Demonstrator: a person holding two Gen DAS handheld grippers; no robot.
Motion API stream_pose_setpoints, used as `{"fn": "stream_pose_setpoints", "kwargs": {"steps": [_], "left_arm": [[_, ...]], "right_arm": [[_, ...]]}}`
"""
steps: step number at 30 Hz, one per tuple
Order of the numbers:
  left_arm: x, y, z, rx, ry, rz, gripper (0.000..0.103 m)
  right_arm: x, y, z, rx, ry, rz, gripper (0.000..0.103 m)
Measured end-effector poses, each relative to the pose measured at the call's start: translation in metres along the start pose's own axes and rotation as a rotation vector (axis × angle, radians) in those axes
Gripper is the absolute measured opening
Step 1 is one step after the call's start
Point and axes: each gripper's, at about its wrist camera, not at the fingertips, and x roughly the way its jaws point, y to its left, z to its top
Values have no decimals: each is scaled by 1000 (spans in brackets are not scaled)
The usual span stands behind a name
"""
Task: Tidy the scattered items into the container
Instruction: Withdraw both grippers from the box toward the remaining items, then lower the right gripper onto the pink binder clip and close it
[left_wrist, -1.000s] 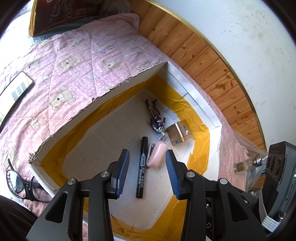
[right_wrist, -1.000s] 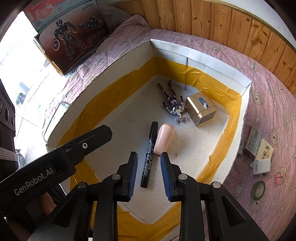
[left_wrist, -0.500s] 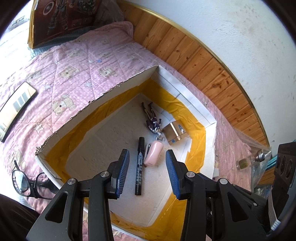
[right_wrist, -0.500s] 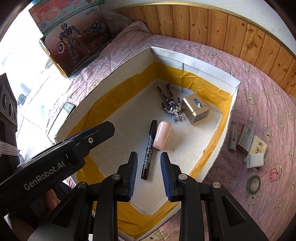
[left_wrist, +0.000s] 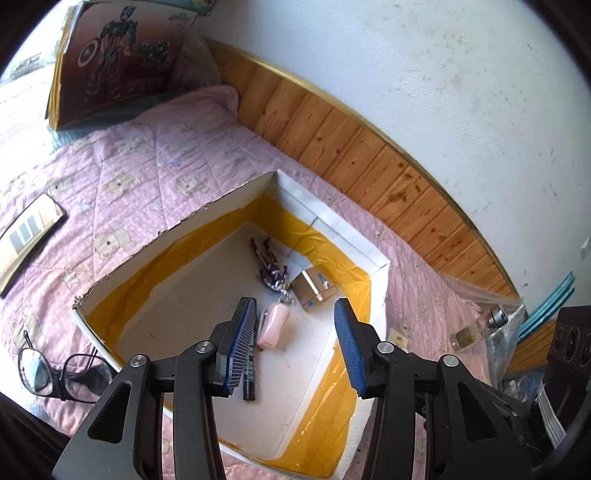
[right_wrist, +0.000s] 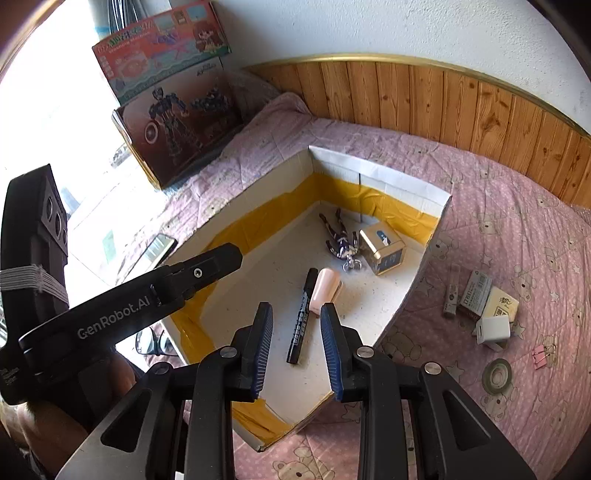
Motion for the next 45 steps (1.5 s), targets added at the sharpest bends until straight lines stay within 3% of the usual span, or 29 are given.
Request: {"fn": "stream_pose_setpoints", "kwargs": {"steps": [7, 14, 19, 23, 30, 35, 41, 45], "left_arm": [[-19, -41, -20, 135, -109, -64, 47], [-22, -89, -49, 290, -110, -199, 47], [-14, -118, -75, 386, -43, -276, 47], [9, -128, -95, 398, 69, -301, 47], [47, -131, -122, 412, 197, -288, 47], [76, -140, -129, 431, 269, -260, 48], [117, -169, -112, 467, 272, -231, 51], [154, -186, -107, 510, 282, -199, 52]], "right_arm": [[-35, -20, -20, 24, -120, 65, 29], [-58, -63, -43, 107, -154, 31, 29], [-61, -106, -64, 190, -134, -23, 29], [-57, -140, -86, 249, -100, -75, 29], [-41, -195, -123, 379, -47, -133, 29], [-25, -224, -131, 456, -14, -146, 29], [1, -243, -123, 483, 14, -157, 29], [-1, -261, -122, 538, -21, -180, 33]]}}
